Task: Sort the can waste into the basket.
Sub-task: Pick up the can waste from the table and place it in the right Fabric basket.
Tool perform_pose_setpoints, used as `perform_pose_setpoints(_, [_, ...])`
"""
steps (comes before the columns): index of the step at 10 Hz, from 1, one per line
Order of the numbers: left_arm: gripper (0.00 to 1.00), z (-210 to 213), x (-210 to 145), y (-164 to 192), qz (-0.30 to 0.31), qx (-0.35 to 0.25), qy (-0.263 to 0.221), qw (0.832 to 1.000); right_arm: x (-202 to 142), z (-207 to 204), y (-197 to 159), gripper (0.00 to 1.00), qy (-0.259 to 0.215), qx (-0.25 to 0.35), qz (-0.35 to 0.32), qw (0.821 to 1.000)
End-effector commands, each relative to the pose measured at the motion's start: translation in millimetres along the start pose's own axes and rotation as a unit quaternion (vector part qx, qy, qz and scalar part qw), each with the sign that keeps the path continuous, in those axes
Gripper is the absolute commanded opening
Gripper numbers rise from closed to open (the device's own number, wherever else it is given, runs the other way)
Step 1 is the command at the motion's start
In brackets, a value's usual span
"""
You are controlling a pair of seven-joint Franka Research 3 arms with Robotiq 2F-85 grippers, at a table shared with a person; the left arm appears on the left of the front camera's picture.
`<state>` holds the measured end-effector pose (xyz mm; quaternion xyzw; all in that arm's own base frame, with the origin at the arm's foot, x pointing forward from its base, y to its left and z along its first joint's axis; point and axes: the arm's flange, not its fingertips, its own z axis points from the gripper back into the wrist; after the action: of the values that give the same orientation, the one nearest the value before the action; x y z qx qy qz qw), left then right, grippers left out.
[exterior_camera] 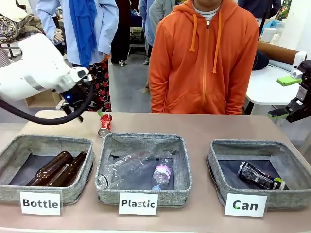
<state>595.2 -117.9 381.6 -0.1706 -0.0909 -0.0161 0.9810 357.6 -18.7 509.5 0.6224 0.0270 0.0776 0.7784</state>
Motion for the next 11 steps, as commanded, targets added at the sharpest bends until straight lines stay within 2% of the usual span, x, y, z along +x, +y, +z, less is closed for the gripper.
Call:
perform_pose_setpoints(1, [1.00, -21.2, 16.1, -27.2, 0.026, 0.062, -0.037, 0.997, 1.6, -0.8, 4.3, 1.00, -0.004, 0.004, 0.003, 1.000])
perform_pose_setpoints(4, [1.00, -53.1, 34.5, -47.1, 0.034, 0.098, -0.012, 0.995, 1.6, -0.8, 4.3, 1.00, -0.004, 0.004, 0.003, 1.000])
perform_pose_setpoints(8, [1.00, -88.2, 50.1, -48.5, 0.055, 0.127, 0.017, 0.990, 1.6, -0.8, 4.3, 1.00, -0.004, 0.004, 0.003, 1.000])
perform_pose_setpoints(10, [1.00, -92.8, 51.6, -45.3, 0.063, 0.140, 0.020, 0.988, 1.6, -0.8, 4.3, 1.00, -0.004, 0.004, 0.003, 1.000])
perform_pose_setpoints(11, [0.40, -92.5, 51.6, -44.1, 0.068, 0.144, 0.022, 0.987, 1.6, -0.8, 4.3, 1.00, -0.004, 0.004, 0.003, 1.000])
